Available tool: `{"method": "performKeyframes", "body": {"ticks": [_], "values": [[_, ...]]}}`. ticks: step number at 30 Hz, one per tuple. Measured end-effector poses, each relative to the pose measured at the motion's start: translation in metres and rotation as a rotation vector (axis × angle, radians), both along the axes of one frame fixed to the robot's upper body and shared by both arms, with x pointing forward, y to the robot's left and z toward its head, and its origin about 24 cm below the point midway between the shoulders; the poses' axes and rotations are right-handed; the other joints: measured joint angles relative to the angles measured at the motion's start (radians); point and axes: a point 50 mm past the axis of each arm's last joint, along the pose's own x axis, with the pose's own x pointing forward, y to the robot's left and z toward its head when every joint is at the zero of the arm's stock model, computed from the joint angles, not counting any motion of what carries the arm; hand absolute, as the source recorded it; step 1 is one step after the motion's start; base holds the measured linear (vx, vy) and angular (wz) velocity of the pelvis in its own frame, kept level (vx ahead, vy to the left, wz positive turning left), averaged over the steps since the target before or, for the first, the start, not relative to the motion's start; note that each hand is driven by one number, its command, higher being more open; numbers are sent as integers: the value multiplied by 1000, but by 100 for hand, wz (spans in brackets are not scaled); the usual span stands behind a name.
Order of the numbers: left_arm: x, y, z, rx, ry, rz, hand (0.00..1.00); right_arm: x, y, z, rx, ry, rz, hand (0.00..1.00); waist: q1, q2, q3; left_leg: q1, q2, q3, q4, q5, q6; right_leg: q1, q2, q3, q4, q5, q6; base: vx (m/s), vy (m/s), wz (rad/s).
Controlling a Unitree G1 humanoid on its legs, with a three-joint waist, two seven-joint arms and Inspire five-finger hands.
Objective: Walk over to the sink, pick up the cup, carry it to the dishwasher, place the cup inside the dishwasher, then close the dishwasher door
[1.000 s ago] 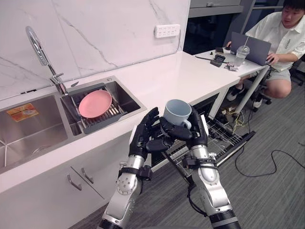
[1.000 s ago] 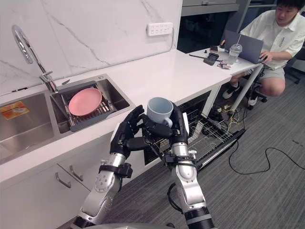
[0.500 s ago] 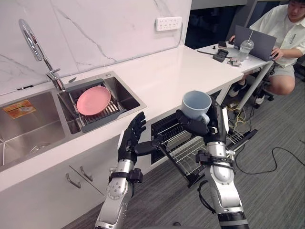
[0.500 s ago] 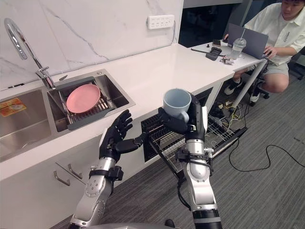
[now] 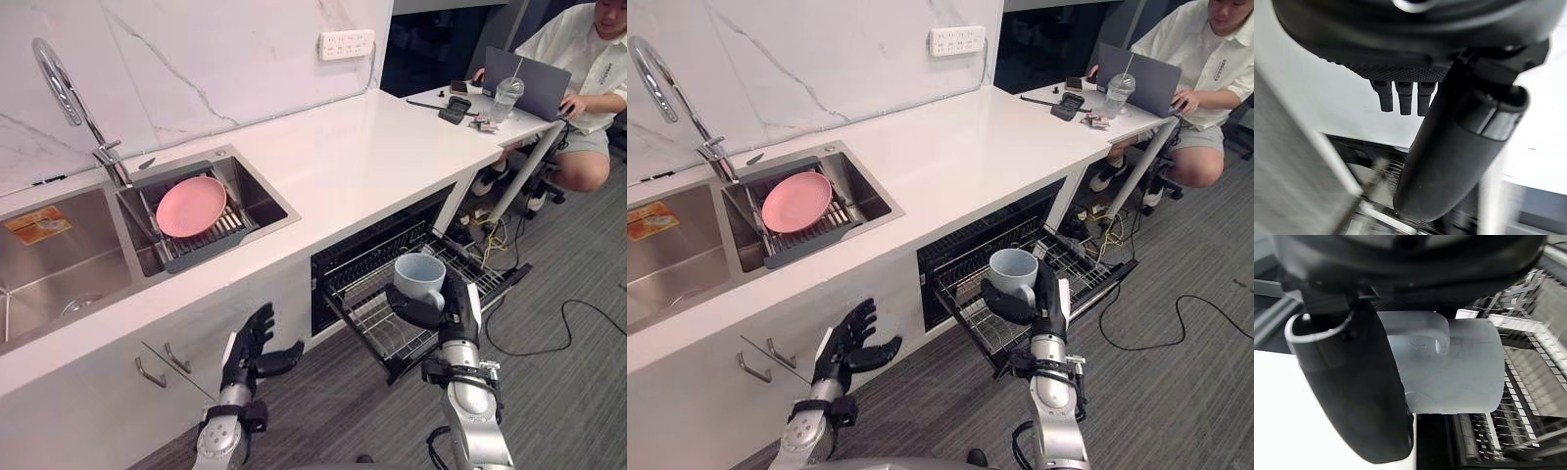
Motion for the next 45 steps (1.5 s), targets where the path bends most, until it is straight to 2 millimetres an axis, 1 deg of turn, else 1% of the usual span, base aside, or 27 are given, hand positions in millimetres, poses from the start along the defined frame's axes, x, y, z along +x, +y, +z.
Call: {"method": "performKeyframes", "body": {"ticks": [2, 3, 5, 10, 13, 15, 17, 18, 19, 21, 22, 25, 28, 32, 34, 38, 40, 43, 45], "values": [[-12, 5, -13, 7, 79, 14, 90, -2, -1, -6, -1, 27, -1, 30, 0, 2, 1, 1, 0, -4, -8, 5, 0, 0, 0, -12, 0, 0, 0, -9, -33, 7], [-22, 9, -24, 14, 146, 25, 90, -3, -2, -11, -3, 51, -2, 30, 0, 3, 3, 2, -1, -8, -16, 10, 0, -1, 0, -21, 0, 0, 0, -18, -35, 9], [-33, 12, -31, 20, 198, 40, 90, -5, -4, -15, -5, 72, -4, 30, 3, 5, 10, 7, -2, -11, -27, 18, 0, -1, -1, -23, 0, 0, 0, -25, -23, 6], [-52, 20, -44, 39, 292, 60, 90, -7, -11, -25, -24, 123, -9, 30, 8, 6, 20, 7, -4, -24, -42, 28, -5, -4, -2, -37, 0, 0, 0, -43, -23, 8], [-61, 22, -50, 44, 335, 64, 90, -3, -17, -25, -42, 133, -18, 30, 9, 9, 28, 7, -4, -27, -54, 36, -7, -8, -2, -41, -1, 0, 0, -37, -21, 5], [-61, 24, -50, 53, 337, 68, 90, 2, -23, -23, -64, 132, -17, 30, 10, 11, 41, 6, -5, -34, -58, 40, -8, -8, -2, -47, -1, 0, 0, -28, -20, 9], [-57, 25, -52, 61, 340, 61, 90, 10, -28, -17, -89, 116, -14, 30, 10, 18, 62, 5, -5, -37, -60, 43, -9, -9, -2, -50, -1, 0, 0, -35, -20, 6], [-54, 26, -52, 64, 340, 60, 90, 17, -30, -12, -102, 94, -9, 30, 9, 23, 78, 0, -5, -38, -60, 44, -9, -13, -2, -52, -1, 1, 0, -34, -17, 3], [-53, 27, -53, 64, 342, 61, 90, 20, -31, -10, -110, 87, -8, 30, 9, 25, 81, -5, -5, -40, -60, 45, -9, -19, -2, -53, -1, 1, 0, -26, -23, 6], [-46, 27, -53, 67, 335, 59, 90, 34, -38, -1, -141, 65, -6, 30, 10, 34, 118, -18, -5, -48, -59, 49, -8, -26, -2, -63, 0, 2, 0, -7, -21, 11], [-44, 27, -52, 67, 330, 58, 90, 38, -39, 1, -149, 57, -5, 30, 10, 35, 129, -22, -5, -49, -58, 50, -7, -29, -2, -65, 0, 2, 0, -12, -19, 11], [-34, 26, -51, 68, 311, 51, 90, 54, -44, 11, -176, 32, -2, 30, 16, 50, 177, -57, -5, -55, -46, 55, -4, -51, -2, -74, 6, 6, 2, 5, -16, 6], [-17, 23, -46, 69, 263, 38, 90, 78, -48, 32, -216, -25, -3, 30, 19, 69, 266, -119, -4, -60, -3, 53, -1, -106, -3, -81, 40, 6, 2, -71, 0, 4], [-2, 21, -40, 70, 209, 30, 90, 95, -56, 51, -256, -57, -22, 30, 34, 87, 333, -182, 5, -58, 56, 40, 2, -164, -2, -77, 83, 5, 2, -89, -3, 0], [1, 20, -37, 74, 185, 37, 90, 104, -57, 59, -265, -75, -26, 30, 38, 91, 352, -214, 8, -47, 86, 33, 1, -197, -1, -68, 109, 4, 1, -101, -4, -9], [5, 20, -34, 83, 162, 54, 90, 114, -55, 74, -277, -114, -37, 30, 44, 91, 368, -247, 13, -34, 107, 32, -1, -246, 2, -58, 143, -1, -6, -104, -14, -11], [11, 19, -32, 86, 148, 56, 90, 121, -57, 86, -292, -145, -42, 30, 59, 91, 379, -257, 19, -19, 110, 33, -3, -268, 1, -57, 158, -7, -16, -56, -14, -17], [13, 16, -32, 79, 142, 55, 90, 128, -58, 94, -298, -156, -57, 30, 59, 91, 384, -267, 24, -20, 109, 37, -6, -280, 4, -60, 159, 0, -11, -11, -5, -3], [15, 10, -31, 69, 135, 40, 90, 135, -60, 97, -295, -146, -75, 30, 60, 91, 385, -270, 25, -20, 94, 45, -6, -289, 5, -62, 157, 3, -12, 43, -19, 0]]}}
